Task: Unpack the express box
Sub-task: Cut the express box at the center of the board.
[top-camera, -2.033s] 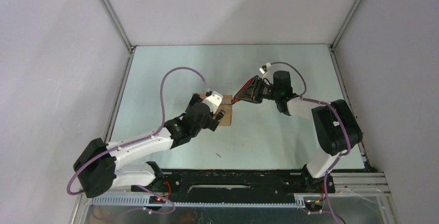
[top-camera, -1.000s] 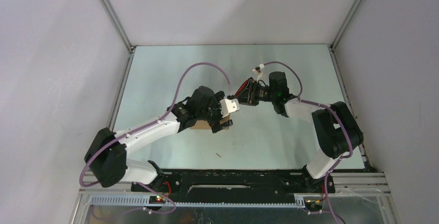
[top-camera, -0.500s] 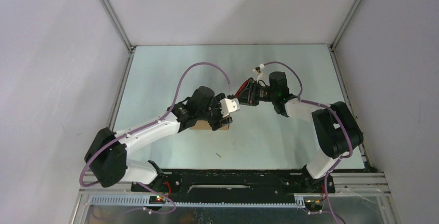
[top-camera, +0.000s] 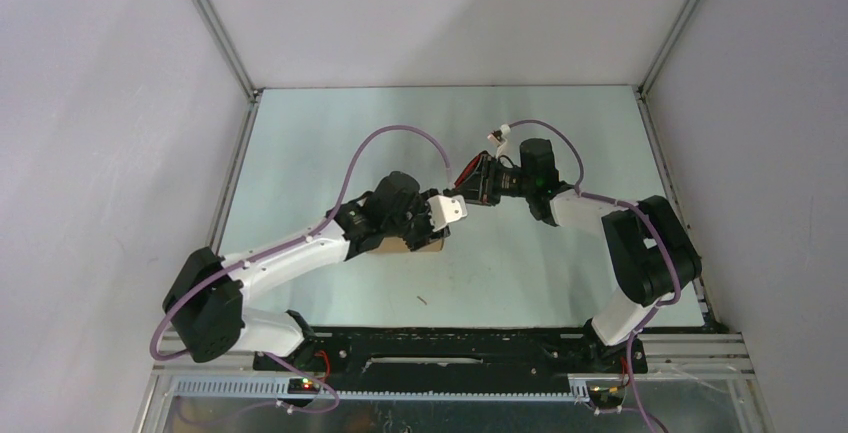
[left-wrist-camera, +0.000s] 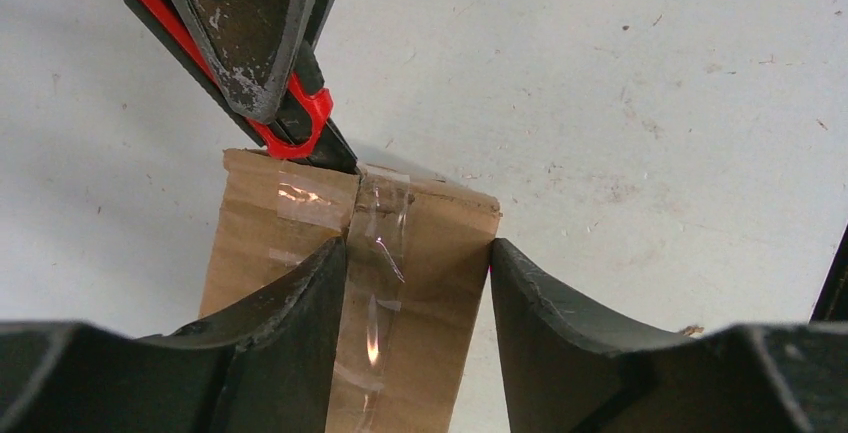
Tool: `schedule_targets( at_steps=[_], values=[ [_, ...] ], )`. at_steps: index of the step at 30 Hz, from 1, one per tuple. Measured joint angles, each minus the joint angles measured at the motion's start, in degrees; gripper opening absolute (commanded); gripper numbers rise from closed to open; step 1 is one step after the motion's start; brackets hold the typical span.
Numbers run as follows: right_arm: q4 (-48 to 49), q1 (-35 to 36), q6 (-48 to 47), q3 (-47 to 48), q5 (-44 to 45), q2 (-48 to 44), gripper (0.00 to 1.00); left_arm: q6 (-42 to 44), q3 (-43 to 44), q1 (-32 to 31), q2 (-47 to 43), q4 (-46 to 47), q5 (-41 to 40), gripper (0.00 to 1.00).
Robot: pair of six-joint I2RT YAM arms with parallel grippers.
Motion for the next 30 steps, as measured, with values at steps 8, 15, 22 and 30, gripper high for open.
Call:
schedule_targets(
  at_steps=[8,15,22,30],
  values=[
    [-0.66,0.22,-0.07,0.0,0.02,-0.31,0.0,-0.46,-1.2,-1.22,-1.51,0.81,-2.64,0.42],
    [-2.12,0.07,-0.24,0.0,-0.46,-0.66,0.0,-1.84,-4.72,-1.55,-4.26,4.04,-2.99,0.4],
    [-3.28,-1.18,0.0,-0.15,-0.98,-0.66,0.0,-2.89,-6.38,-1.73,-6.73,4.66,-3.56,0.38],
    [-3.56,-1.79,0.26,-0.22,-1.07,-0.63,0.0,-4.0,-7.23,-1.77,-7.82,5.31,-3.72,0.56]
  ],
)
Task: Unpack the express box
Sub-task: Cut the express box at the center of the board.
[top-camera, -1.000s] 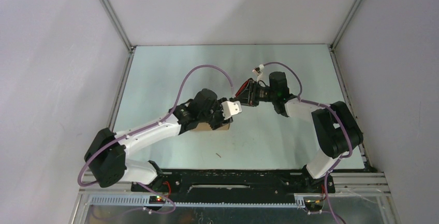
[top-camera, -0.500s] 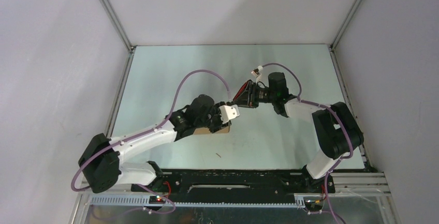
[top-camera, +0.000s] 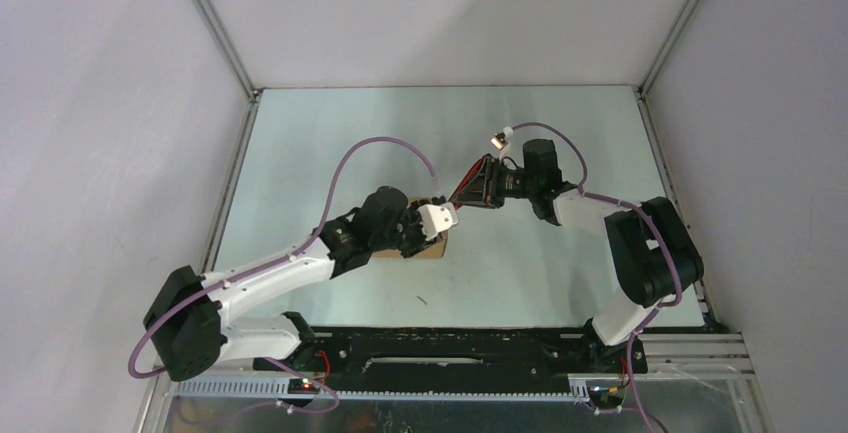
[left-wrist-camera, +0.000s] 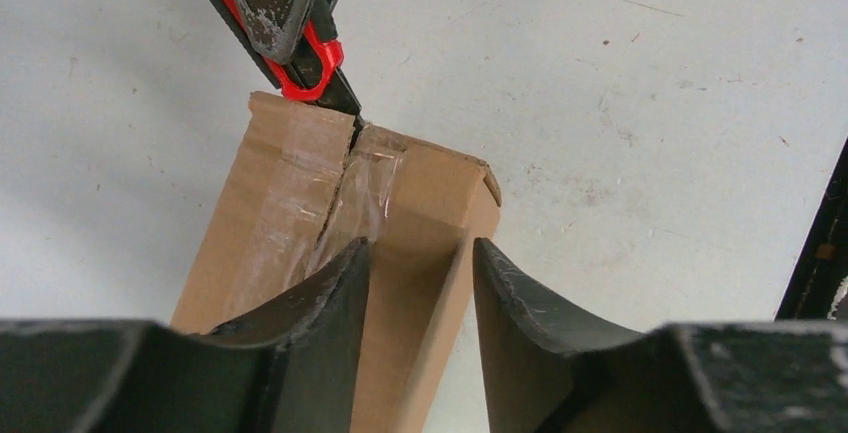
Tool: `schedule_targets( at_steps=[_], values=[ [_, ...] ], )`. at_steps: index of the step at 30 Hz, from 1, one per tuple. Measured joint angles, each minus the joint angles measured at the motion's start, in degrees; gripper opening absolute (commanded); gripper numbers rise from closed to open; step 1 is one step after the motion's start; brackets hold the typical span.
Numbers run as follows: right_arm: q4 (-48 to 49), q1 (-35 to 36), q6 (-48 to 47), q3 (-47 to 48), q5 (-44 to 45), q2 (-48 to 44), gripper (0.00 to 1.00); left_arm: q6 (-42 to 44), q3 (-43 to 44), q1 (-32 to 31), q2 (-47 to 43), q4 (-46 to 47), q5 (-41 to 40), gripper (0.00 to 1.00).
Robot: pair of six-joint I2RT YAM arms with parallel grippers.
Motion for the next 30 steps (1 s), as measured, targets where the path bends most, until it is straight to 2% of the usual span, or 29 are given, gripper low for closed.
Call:
schedule_targets(
  at_steps=[2,3,6,14,23,27,30],
  values=[
    [-0.04,0.35,-0.13,0.0,0.09,-0.09,0.0,-0.59,0.0,0.0,-0.04,-0.22,-0.11,0.78],
    [-0.24,0.76,-0.31,0.0,0.28,-0.31,0.0,-0.96,0.0,0.02,-0.07,-0.48,-0.11,0.85],
    [-1.38,2.23,-2.1,-0.02,1.97,-1.9,0.0,-1.42,0.02,0.04,-0.07,-1.51,0.2,0.91],
    [-2.82,4.24,-7.98,-1.75,4.92,-6.43,0.0,-0.66,0.04,0.15,-0.68,-3.13,2.75,0.92],
    [-1.84,5.6,-11.1,-3.19,6.25,-8.55,0.0,4.17,0.61,0.2,0.31,-4.83,3.54,0.91],
    [-1.53,5.6,-11.23,-3.3,6.73,-8.44,0.0,5.4,2.14,0.55,2.86,-5.38,4.04,0.87],
    [-1.03,5.57,-11.21,-3.34,6.91,-8.07,0.0,5.95,3.56,0.74,5.09,-5.64,4.09,0.8]
  ],
)
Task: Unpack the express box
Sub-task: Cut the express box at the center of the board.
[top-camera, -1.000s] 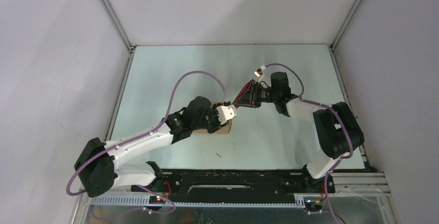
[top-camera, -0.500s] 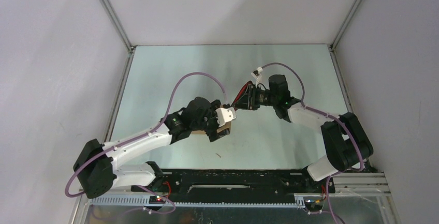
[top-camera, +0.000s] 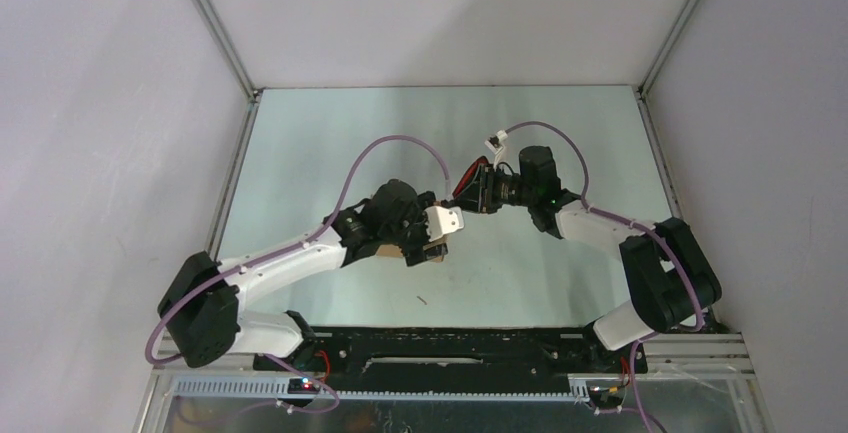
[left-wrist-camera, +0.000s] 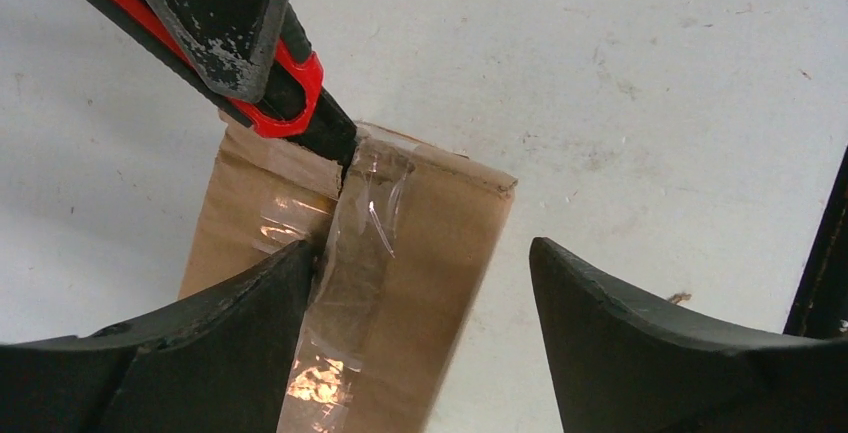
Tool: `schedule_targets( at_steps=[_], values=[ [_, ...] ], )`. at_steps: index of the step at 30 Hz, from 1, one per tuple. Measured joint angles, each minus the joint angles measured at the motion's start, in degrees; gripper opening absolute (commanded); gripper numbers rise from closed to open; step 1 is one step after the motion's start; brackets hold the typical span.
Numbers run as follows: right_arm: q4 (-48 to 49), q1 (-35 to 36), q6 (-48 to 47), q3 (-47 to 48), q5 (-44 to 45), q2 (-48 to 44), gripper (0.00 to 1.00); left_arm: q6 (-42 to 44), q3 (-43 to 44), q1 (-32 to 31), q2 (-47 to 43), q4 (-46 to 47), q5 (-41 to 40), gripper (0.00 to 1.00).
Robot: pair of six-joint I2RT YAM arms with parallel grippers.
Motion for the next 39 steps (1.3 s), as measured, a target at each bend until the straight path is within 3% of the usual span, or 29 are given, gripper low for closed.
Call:
schedule_targets(
  at_steps=[12,24,29,31,33,39],
  values=[
    [1.16,-0.5,1.4,-0.11,-0.76,0.81,0.0,0.11,1.01,0.26,0.94,0.17,-0.11,0.46],
    [1.6,-3.93,8.72,-1.42,-4.13,2.34,0.0,-1.44,-0.04,-0.98,-0.83,1.25,-0.87,0.35],
    [3.28,-4.57,11.72,-2.32,-4.96,2.89,0.0,-2.05,-1.33,-1.09,-1.75,2.62,-0.85,0.25],
    [4.15,-4.92,12.59,-2.86,-5.22,2.95,0.0,-2.43,-1.73,-1.14,-1.92,3.23,-0.83,0.17],
    [4.74,-5.4,13.27,-3.19,-5.79,3.04,0.0,-2.73,-1.88,-1.25,-2.12,3.65,-0.81,0.02],
    [5.31,-5.99,13.64,-3.56,-6.82,3.21,0.0,-3.91,-2.69,-1.51,-2.75,4.79,-0.85,0.0]
  ],
)
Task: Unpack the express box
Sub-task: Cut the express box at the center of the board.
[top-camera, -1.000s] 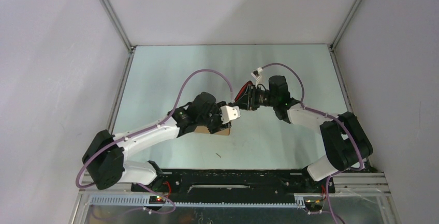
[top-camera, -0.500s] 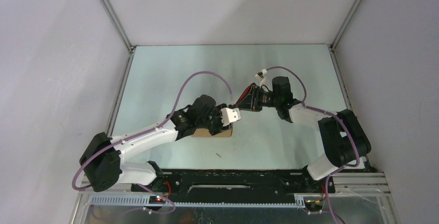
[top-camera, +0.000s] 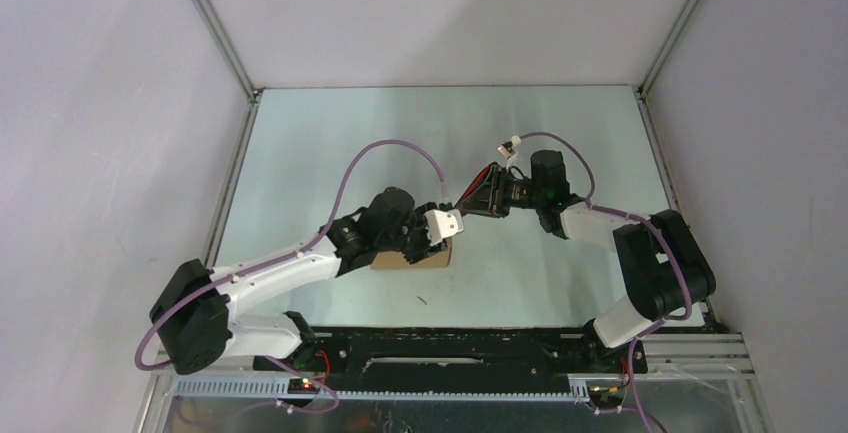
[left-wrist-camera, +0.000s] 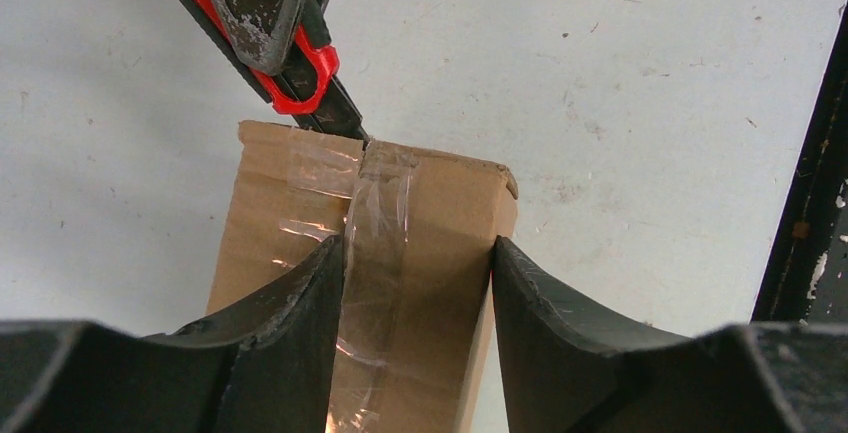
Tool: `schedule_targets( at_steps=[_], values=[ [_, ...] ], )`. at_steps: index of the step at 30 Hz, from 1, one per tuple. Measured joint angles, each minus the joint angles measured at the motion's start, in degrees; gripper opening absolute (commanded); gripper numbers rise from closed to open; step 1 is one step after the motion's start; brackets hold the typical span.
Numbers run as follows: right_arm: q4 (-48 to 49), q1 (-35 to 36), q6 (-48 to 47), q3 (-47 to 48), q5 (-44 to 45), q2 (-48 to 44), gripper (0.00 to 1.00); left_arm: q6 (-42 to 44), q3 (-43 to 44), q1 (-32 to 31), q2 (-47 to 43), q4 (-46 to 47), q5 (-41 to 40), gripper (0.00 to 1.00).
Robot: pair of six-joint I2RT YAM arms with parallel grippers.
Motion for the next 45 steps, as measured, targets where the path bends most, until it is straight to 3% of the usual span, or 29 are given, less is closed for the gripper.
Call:
schedule_targets(
  at_steps=[14,29,41,43,45],
  values=[
    [5.35,2.12,1.4,-1.46,2.12,0.5,0.0,-3.54,-5.05,-0.44,-3.5,5.31,-3.37,0.0],
    [4.46,0.13,2.51,-1.55,0.0,0.72,0.0,-3.56,-9.01,-2.89,-7.37,10.56,-6.38,0.0],
    [6.14,2.51,2.93,-1.2,6.21,-0.22,0.0,-4.46,-9.94,-3.23,-8.26,13.86,-11.67,0.01],
    [6.82,2.84,3.26,-1.36,6.91,-0.22,0.0,-4.72,-9.94,-3.23,-8.26,13.73,-11.63,0.21],
    [6.69,3.13,3.28,-1.31,7.21,-0.31,0.0,-5.03,-9.92,-3.23,-8.39,13.16,-11.13,0.51]
  ],
)
